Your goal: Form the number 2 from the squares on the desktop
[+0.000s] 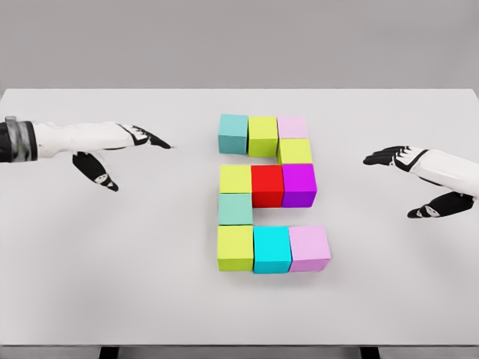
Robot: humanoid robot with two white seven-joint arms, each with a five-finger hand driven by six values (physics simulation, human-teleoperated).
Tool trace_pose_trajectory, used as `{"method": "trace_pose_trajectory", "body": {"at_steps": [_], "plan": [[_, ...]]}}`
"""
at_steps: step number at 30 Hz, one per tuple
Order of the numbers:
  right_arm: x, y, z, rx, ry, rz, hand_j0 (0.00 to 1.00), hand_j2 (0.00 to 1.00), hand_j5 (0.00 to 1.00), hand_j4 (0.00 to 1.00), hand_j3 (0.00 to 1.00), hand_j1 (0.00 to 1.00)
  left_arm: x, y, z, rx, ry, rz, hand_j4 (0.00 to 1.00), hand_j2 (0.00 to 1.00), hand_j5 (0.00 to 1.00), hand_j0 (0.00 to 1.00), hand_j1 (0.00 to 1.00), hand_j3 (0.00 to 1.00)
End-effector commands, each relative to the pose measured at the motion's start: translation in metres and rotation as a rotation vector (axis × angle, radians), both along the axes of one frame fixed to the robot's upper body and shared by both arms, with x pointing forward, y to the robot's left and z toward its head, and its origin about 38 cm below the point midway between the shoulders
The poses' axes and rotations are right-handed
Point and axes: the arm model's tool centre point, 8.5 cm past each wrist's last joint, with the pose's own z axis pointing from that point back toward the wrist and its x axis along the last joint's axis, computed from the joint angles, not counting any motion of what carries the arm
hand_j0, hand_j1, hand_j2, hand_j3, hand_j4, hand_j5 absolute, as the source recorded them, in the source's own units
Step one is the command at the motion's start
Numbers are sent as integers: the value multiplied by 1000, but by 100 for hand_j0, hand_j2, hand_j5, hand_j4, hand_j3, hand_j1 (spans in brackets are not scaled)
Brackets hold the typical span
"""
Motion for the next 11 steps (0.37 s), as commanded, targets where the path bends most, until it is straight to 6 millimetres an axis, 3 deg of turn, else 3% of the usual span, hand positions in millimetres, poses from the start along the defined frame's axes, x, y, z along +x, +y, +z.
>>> {"method": "trace_pose_trajectory", "body": {"at_steps": [1,5,11], "plan": [[0,-2,1,7,3,-7,100,100,100,100,100,100,2,26,42,-73,-85,42,100,100,100,100,100,100],[1,-4,3,-4,0,-9,100,100,100,100,100,100,-10,43,15,-66,-22,85,100,100,100,100,100,100],[-1,2,2,9,-1,5,100,100,100,100,100,100,-10,46,13,-65,-17,91,100,100,100,100,100,100]]}}
